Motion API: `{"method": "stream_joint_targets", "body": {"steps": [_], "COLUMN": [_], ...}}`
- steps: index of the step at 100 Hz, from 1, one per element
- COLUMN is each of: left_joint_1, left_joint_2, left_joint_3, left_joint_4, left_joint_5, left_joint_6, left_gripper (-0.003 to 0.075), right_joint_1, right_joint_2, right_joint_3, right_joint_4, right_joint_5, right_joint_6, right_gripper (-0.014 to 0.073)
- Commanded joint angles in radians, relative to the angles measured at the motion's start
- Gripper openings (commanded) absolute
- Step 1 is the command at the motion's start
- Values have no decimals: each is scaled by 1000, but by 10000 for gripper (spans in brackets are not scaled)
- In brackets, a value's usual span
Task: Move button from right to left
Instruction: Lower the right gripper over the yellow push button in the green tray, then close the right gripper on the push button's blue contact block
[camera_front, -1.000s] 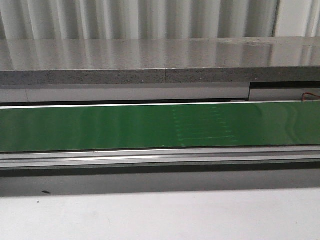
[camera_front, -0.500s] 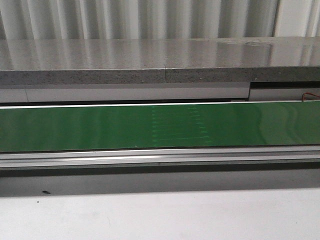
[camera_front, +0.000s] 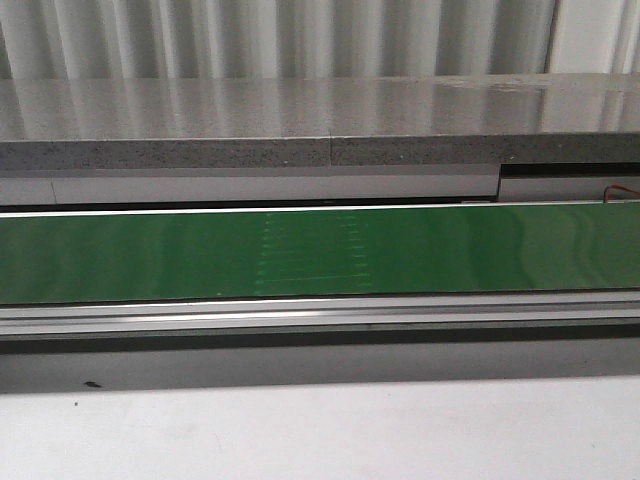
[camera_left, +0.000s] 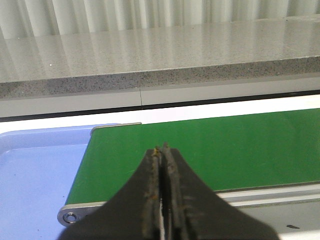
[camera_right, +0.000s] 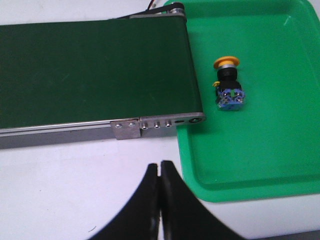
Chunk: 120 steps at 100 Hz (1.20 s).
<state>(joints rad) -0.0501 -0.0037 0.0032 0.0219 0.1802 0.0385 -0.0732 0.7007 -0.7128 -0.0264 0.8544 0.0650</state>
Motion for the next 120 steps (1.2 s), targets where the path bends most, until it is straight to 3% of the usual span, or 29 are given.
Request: {"method": "stream_joint_targets", "body": {"steps": [1, 37, 49, 61, 68, 88, 120], "left_joint_1": [0, 0, 0, 0, 0, 0, 0], "left_joint_2": [-32, -32, -32, -32, -32, -32, -32], "left_joint_3": [39, 39, 39, 39, 39, 39, 39], "left_joint_4": [-9, -9, -9, -9, -9, -9, -9], "left_joint_5": [-78, -78, -78, -78, -78, -78, -78], "left_joint_6": [-8, -8, -8, -8, -8, -8, -8], "left_gripper": [-20, -21, -21, -20, -21, -20, -20], "right_joint_1": [-4, -4, -4, -4, -4, -42, -341], "right_joint_2": [85, 376, 435, 482, 506, 565, 709], "right_joint_3": [-70, -208, -246, -279, -296, -357, -416], "right_joint_4": [-11, 0, 0, 0, -1, -17, -17], "right_joint_5": [-15, 85, 92, 92, 92, 80, 19], "right_joint_6": [-3, -3, -3, -3, -4, -4, -4], "right_gripper": [-67, -36, 137, 402, 477, 467, 467]}}
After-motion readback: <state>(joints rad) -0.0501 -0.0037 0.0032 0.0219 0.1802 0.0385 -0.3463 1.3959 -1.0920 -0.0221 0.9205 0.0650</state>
